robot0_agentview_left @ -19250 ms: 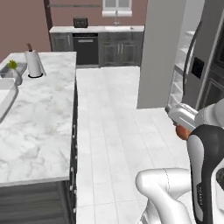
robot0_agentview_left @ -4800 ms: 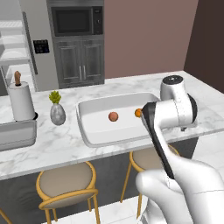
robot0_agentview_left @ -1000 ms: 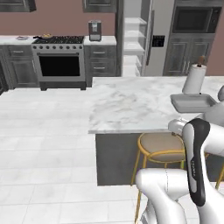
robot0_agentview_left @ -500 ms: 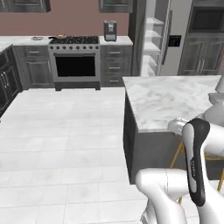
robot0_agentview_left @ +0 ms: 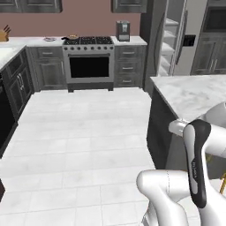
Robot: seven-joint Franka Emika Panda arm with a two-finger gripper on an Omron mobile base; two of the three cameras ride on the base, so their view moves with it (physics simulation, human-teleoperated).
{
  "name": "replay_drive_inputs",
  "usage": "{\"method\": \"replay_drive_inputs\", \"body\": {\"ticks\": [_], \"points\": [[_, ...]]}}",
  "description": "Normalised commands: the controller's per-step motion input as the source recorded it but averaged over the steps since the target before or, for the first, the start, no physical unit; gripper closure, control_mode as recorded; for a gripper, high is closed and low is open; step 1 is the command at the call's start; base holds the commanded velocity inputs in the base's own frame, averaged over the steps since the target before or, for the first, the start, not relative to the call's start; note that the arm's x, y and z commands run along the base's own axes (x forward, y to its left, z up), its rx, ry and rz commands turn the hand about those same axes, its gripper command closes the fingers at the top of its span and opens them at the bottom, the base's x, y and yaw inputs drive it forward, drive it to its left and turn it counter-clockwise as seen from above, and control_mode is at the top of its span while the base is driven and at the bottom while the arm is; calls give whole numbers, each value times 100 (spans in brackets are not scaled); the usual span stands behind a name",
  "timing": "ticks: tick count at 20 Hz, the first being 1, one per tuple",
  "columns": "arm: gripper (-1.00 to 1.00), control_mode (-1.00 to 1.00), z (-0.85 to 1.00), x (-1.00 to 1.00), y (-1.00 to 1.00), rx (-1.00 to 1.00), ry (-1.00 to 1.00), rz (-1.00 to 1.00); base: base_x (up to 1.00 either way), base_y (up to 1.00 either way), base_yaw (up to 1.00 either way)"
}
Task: Place the cold items (onion and orange) from the fridge in one tupperware on the dining counter. Place the warm items (hot dog and kebab skewer) in the stove area in another tupperware.
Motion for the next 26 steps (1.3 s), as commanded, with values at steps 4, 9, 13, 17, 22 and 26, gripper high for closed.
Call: {"method": "replay_drive_inputs", "body": {"ticks": [4, 9, 13, 17, 22, 26], "points": [[-100, 100, 0, 0, 0, 0, 0, 0, 70, 37, -4], [-100, 100, 0, 0, 0, 0, 0, 0, 93, 18, -3], [-100, 100, 0, 0, 0, 0, 0, 0, 100, 27, -4], [-100, 100, 0, 0, 0, 0, 0, 0, 100, 77, 1], [-100, 100, 0, 0, 0, 0, 0, 0, 100, 78, 0], [-100, 100, 0, 0, 0, 0, 0, 0, 100, 64, 0]]}}
